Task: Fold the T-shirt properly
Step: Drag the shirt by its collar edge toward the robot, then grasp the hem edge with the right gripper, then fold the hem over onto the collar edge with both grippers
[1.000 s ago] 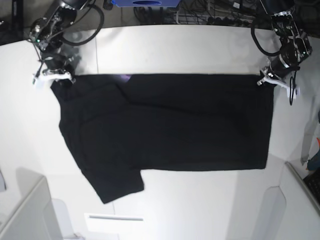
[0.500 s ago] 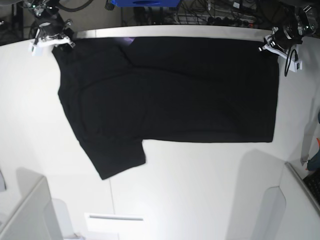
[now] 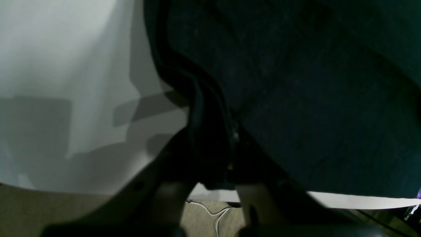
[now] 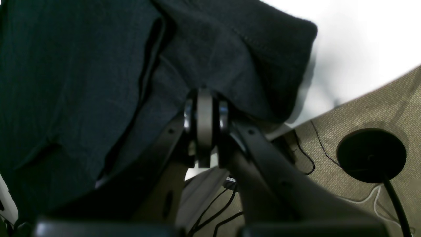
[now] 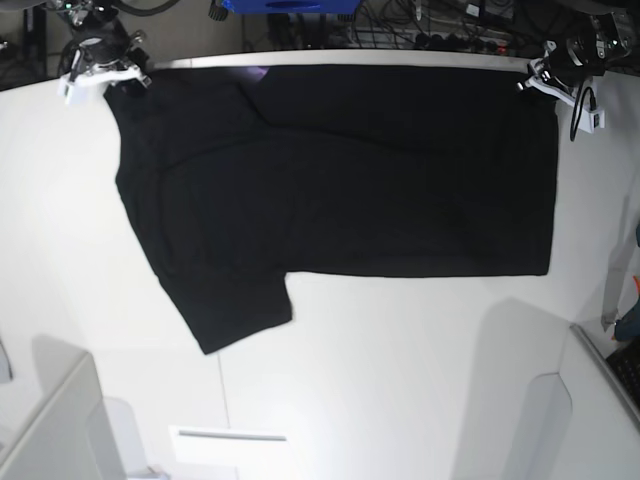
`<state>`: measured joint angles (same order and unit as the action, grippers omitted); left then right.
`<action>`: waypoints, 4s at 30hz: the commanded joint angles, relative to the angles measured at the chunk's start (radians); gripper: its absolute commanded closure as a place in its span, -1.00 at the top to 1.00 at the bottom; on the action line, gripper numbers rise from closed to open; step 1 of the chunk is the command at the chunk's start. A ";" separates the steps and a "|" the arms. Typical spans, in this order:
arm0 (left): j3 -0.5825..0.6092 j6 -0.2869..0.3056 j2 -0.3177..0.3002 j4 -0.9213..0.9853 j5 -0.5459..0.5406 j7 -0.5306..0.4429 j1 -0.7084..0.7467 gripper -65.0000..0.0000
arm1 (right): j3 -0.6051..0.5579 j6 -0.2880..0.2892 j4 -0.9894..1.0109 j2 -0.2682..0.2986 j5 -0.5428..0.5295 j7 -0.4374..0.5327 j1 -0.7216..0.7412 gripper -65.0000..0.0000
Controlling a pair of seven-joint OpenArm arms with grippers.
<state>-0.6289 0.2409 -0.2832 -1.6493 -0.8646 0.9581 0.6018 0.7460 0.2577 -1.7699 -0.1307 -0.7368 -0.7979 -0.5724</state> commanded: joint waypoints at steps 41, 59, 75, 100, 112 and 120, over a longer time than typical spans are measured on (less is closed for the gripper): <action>-0.438 -0.004 -0.112 -0.199 -0.155 0.034 -0.036 -1.00 | -0.455 0.005 0.525 0.317 0.155 -0.008 0.872 0.05; -0.363 -0.005 -0.204 -0.015 -0.153 0.032 -0.110 0.50 | -0.733 0.009 0.905 0.296 0.270 0.142 1.035 0.05; -0.042 -0.007 -0.195 0.237 0.351 0.032 -0.603 0.51 | -0.734 0.005 0.907 0.273 0.273 0.134 1.035 -1.00; 0.198 -0.008 -0.170 0.749 0.500 -0.147 -0.893 0.49 | -0.734 0.005 0.901 0.273 0.271 0.140 1.035 -1.00; 0.198 -0.005 -0.143 0.749 0.505 -0.144 -0.940 -1.00 | -0.728 0.005 0.899 0.283 0.271 0.191 1.035 -1.00; 0.271 0.027 -0.152 0.739 0.496 -0.139 -1.014 -1.00 | -0.727 0.007 0.853 0.323 0.273 0.219 1.053 -1.00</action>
<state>-0.3527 0.2676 -0.4171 -0.8944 -0.3599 0.8310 -0.3859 0.0135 0.2634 -0.8936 0.1787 -0.4503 -0.6052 0.4465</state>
